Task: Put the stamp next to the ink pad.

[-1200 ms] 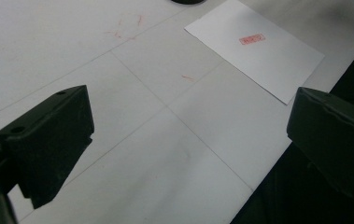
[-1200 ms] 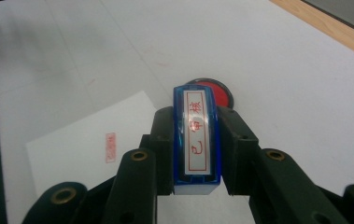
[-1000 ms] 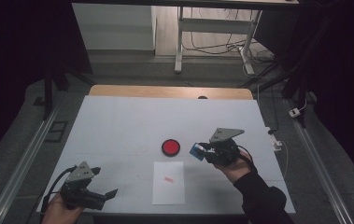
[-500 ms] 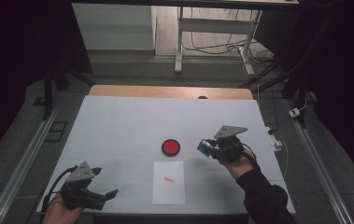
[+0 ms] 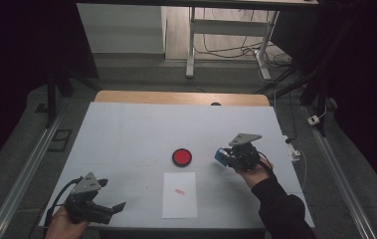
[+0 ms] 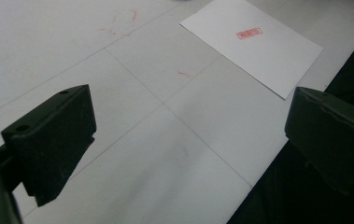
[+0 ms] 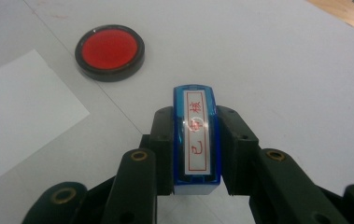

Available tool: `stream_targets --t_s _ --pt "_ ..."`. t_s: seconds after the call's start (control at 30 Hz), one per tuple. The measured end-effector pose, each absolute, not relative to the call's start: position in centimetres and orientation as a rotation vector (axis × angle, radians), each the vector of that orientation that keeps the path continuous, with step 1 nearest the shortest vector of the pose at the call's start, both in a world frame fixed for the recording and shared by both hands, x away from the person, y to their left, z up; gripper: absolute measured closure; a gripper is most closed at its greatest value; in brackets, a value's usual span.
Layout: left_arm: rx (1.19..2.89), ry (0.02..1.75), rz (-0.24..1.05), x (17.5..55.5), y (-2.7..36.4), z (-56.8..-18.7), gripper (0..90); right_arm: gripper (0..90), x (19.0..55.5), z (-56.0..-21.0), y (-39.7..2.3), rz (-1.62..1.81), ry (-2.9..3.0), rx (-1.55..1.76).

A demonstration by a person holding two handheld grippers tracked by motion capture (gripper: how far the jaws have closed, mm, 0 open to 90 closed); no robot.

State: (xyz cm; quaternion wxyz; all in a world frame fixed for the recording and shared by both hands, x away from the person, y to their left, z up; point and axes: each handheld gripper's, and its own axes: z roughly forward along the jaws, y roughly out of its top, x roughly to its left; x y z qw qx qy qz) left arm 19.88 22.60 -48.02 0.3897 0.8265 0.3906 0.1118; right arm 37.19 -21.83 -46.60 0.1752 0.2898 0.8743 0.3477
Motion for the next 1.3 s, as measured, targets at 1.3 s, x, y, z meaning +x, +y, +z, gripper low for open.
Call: stream_targets --t_s 1.3 --pt "2.102 1.000 0.279 20.0 22.6 -48.0 2.6 36.9 37.5 -47.9 -22.4 0.983 2.501 0.876"
